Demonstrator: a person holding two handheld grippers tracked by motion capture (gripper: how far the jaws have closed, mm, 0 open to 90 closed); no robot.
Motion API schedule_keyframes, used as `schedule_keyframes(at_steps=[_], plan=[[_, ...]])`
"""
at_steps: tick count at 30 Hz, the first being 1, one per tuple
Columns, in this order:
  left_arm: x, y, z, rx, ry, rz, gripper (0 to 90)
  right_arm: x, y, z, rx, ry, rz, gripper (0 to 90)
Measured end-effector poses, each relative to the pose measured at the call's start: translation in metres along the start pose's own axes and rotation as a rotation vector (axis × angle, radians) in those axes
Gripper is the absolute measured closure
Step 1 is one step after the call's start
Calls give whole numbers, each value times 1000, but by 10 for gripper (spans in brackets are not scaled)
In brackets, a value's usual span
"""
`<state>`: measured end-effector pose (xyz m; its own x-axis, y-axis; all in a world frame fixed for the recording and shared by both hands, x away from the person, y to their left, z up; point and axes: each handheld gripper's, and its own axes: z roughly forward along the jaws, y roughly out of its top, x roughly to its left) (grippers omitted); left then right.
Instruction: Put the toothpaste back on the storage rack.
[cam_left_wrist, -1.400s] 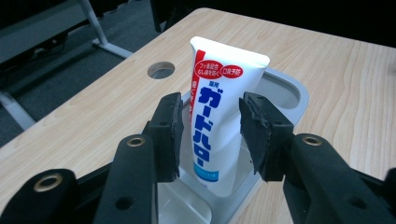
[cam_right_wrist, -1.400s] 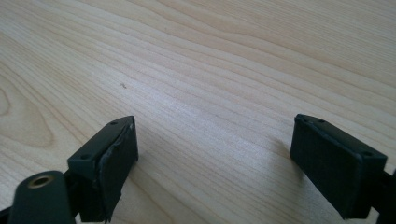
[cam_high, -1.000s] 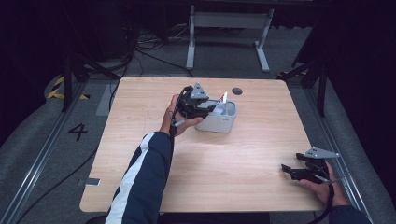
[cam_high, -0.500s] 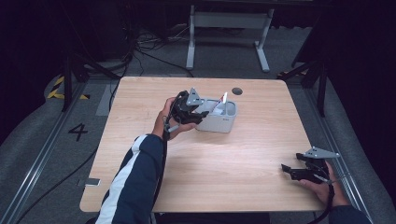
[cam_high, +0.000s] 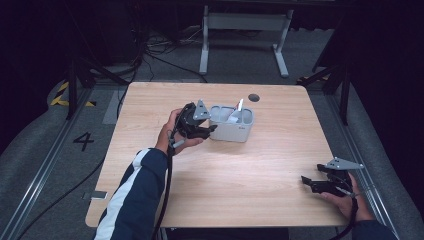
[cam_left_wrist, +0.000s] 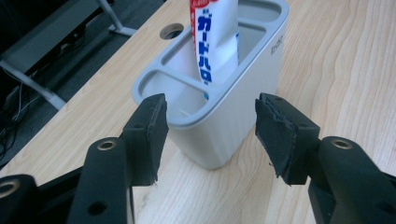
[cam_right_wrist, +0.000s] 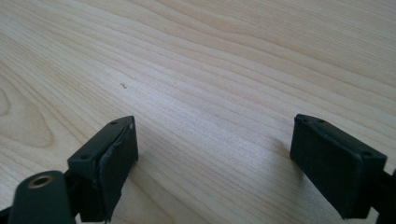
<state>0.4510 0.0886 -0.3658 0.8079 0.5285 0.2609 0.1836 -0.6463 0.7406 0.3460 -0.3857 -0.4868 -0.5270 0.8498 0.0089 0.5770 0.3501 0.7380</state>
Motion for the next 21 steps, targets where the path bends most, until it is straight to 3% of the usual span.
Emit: schedule_keyframes(at_steps=[14,21], plan=[[-1,-30,-20,42,9,14,397,0,0,0,0,-1,1,153],[-4,-46,-27,89,17,30,369,0,0,0,0,-1,1,153]])
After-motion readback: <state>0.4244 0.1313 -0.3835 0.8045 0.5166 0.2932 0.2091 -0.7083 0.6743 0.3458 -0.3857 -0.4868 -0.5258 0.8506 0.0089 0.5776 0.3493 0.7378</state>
